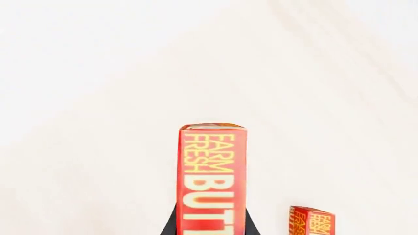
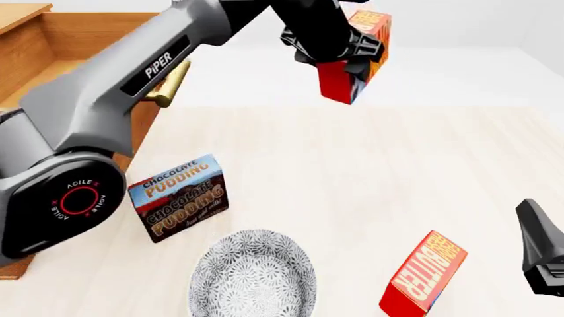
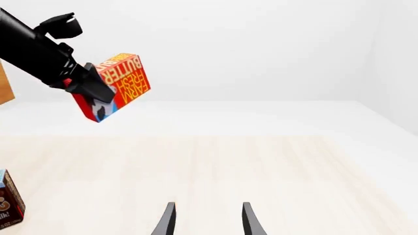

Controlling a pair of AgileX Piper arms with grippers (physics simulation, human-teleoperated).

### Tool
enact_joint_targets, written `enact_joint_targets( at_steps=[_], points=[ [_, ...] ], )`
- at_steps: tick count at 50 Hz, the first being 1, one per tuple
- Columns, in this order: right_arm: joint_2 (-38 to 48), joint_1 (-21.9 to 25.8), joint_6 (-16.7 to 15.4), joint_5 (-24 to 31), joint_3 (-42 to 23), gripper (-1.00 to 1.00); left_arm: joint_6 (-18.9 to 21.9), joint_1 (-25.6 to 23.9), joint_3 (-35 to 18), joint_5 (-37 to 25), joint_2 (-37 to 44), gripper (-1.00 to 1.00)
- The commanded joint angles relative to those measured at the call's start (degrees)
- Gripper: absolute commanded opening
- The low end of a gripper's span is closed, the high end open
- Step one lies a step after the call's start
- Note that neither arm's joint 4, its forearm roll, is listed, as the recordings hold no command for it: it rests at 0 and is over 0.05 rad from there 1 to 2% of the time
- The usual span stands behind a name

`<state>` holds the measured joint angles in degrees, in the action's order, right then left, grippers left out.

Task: Put the butter at the front in the top drawer of the cabinet and close it.

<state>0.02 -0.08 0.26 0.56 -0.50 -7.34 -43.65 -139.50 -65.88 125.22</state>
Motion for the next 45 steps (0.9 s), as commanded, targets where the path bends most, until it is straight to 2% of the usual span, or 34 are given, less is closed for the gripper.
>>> enact_joint_targets(
  at_steps=[1, 7, 24, 29, 45],
  points=[
    [0.0, 0.0, 0.0, -0.1, 0.1, 1.00, 2.5, 2.7, -2.1, -4.0, -4.6, -1.00],
    [0.0, 0.0, 0.0, -0.1, 0.1, 1.00, 2.0, 3.5, 0.9, -4.0, -7.8, -1.00],
    [0.0, 0.0, -0.1, -0.1, 0.1, 1.00, 5.7, 11.0, 12.5, -4.0, -18.3, -1.00],
    [0.0, 0.0, -0.1, -0.1, 0.1, 1.00, 5.8, 11.8, 14.1, -4.0, -19.7, -1.00],
    [0.0, 0.0, -0.1, -0.1, 0.1, 1.00, 7.4, 18.7, 21.4, -4.0, -27.1, -1.00]
  ],
)
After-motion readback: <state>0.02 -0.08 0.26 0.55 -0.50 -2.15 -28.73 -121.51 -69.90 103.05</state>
